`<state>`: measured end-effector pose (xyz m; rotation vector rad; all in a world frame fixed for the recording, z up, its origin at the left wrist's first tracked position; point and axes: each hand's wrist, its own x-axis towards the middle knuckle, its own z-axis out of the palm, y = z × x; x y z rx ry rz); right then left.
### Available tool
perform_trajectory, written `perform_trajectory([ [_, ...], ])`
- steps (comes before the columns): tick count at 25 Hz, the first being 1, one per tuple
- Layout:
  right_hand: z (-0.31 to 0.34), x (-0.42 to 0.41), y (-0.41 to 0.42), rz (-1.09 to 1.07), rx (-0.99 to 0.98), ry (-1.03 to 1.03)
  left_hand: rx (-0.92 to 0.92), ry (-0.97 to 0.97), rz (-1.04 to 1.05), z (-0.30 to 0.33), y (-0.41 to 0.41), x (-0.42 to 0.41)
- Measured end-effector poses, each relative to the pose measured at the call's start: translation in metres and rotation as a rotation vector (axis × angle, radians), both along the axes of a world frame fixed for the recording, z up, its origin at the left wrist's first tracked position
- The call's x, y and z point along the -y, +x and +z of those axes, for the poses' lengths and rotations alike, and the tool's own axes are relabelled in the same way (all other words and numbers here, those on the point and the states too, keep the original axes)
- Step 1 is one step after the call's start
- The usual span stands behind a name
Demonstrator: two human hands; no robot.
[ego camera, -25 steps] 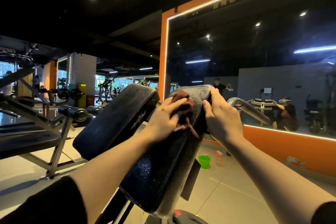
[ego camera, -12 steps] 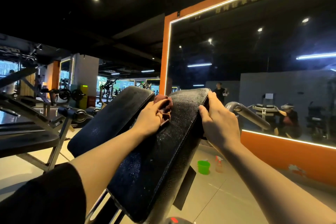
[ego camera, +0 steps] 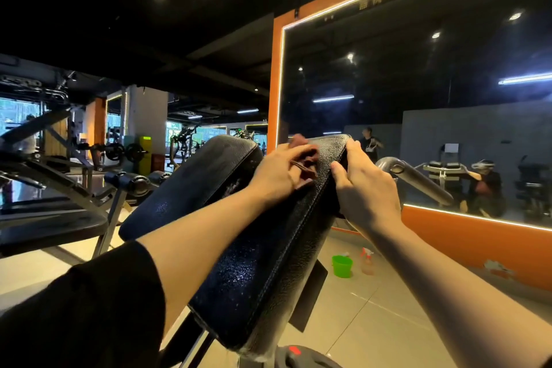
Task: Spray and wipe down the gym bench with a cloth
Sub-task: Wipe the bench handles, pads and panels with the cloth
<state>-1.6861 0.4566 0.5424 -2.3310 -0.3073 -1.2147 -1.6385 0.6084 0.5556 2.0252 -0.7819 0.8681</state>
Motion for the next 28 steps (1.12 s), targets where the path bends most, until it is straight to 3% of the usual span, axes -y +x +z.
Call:
perform_trajectory([
  [3, 0.000, 0.003, 0.000, 0.051, 0.001, 0.032, 0.156, 0.164, -0.091, -0.011, -0.015, 0.007],
  [7, -0.001, 0.000, 0.000, 0.005, 0.006, -0.013, -0.123, 0.000, 0.219, 0.003, 0.028, -0.024],
  [9, -0.001, 0.001, 0.001, 0.015, 0.015, -0.012, -0.087, 0.005, 0.145, 0.009, 0.027, -0.010],
  [13, 0.000, 0.004, 0.002, 0.066, 0.019, 0.001, 0.185, 0.162, -0.154, 0.002, -0.005, 0.011],
  [15, 0.000, 0.003, 0.000, 0.052, 0.010, -0.009, 0.144, 0.156, -0.063, 0.002, 0.008, -0.001],
  [18, -0.002, 0.001, 0.000, 0.017, 0.005, -0.011, -0.060, 0.072, 0.221, 0.019, 0.030, -0.001],
  [21, 0.000, 0.002, 0.002, 0.048, 0.021, 0.002, -0.118, -0.036, -0.019, 0.029, 0.021, 0.028],
  [23, -0.001, 0.003, 0.000, 0.083, 0.032, 0.015, -0.010, 0.031, -0.107, 0.018, 0.005, 0.030],
  [26, -0.001, 0.003, -0.002, 0.069, 0.033, 0.000, 0.126, 0.139, 0.012, 0.006, 0.004, 0.006],
  [28, -0.001, 0.001, 0.000, 0.036, 0.018, -0.016, -0.007, 0.081, 0.186, 0.011, 0.018, -0.006],
])
